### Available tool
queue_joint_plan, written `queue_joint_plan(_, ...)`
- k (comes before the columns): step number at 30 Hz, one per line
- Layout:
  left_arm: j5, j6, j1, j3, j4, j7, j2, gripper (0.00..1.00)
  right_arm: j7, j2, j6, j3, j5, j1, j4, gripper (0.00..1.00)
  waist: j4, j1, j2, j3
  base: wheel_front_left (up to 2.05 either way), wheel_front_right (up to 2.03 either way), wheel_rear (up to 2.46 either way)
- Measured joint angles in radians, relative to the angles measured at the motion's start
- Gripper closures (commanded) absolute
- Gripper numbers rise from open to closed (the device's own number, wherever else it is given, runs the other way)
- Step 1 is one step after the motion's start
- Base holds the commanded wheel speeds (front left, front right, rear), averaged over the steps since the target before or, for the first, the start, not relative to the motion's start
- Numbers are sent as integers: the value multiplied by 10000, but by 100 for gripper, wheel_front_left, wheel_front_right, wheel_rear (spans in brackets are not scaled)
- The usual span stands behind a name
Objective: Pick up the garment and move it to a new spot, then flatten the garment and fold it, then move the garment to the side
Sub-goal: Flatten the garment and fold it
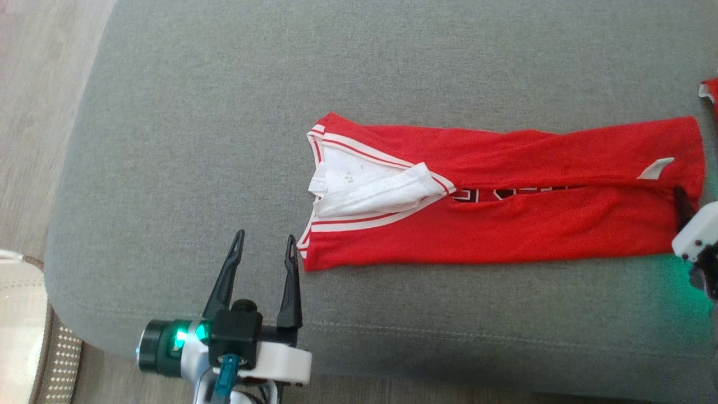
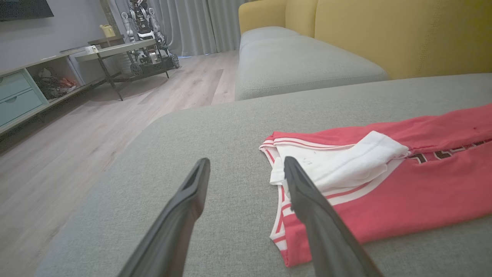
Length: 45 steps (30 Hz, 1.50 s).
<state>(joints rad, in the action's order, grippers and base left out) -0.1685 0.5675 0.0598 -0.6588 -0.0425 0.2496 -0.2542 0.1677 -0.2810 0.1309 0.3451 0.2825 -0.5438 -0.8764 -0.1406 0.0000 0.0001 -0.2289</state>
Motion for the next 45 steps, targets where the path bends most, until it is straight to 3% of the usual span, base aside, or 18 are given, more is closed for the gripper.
queue_joint_plan(3, 36, -138, 1, 104, 77, 0, 77, 0, 84, -61, 0, -117, -13, -332, -316, 1, 1, 0, 0, -12, 0, 0, 0)
queue_joint_plan(5, 96, -213, 1, 213, 113, 0, 96, 0, 221, -71, 0, -284, -10, -447, -483, 13, 11, 0, 0, 7, 0, 0, 0)
queue_joint_plan(6, 96, -234, 0, 245, 127, 0, 102, 0, 280, -71, 0, -359, 4, -476, -556, 28, 17, 0, 0, 21, 0, 0, 0)
queue_joint_plan(7, 105, -255, 0, 257, 140, 0, 113, 0, 382, -73, 0, -460, 31, -506, -627, 53, 24, 0, 0, 36, 0, 0, 0)
queue_joint_plan(8, 105, -318, -1, 265, 148, 0, 125, 0, 506, -73, 0, -593, 127, -551, -663, 64, 32, 0, 0, 53, 0, 0, 0)
queue_joint_plan(10, 184, -343, -6, 291, 153, 0, 153, 0, 767, -65, 0, -849, 385, -642, -696, 100, 58, 0, 0, 83, 0, 0, 0)
queue_joint_plan(21, 366, -583, -204, 616, 178, 0, 280, 0, 520, -353, 0, -2002, 1392, -360, 15, 100, 507, 0, 0, 170, 0, 0, 0)
queue_joint_plan(29, 458, -757, -237, 823, 222, 0, 384, 0, 560, -1348, 2, -2180, 1607, -156, 1432, 100, 1088, 0, 0, 268, 0, 0, 0)
queue_joint_plan(35, 527, -899, -398, 905, 326, 0, 408, 0, 1279, -2067, 2, -1927, 1546, 57, 2884, 100, 1448, 0, 0, 392, 0, 0, 0)
queue_joint_plan(42, 527, -1024, -398, 934, 420, 0, 529, 0, 2230, -2090, 2, -1919, 1281, 253, 4612, 100, 1599, 0, 0, 476, 0, 0, 0)
queue_joint_plan(45, 529, -1197, -396, 943, 491, 0, 709, 0, 2869, -1701, 2, -2318, 1223, 373, 5998, 100, 1482, 0, 0, 525, 0, 0, 0)
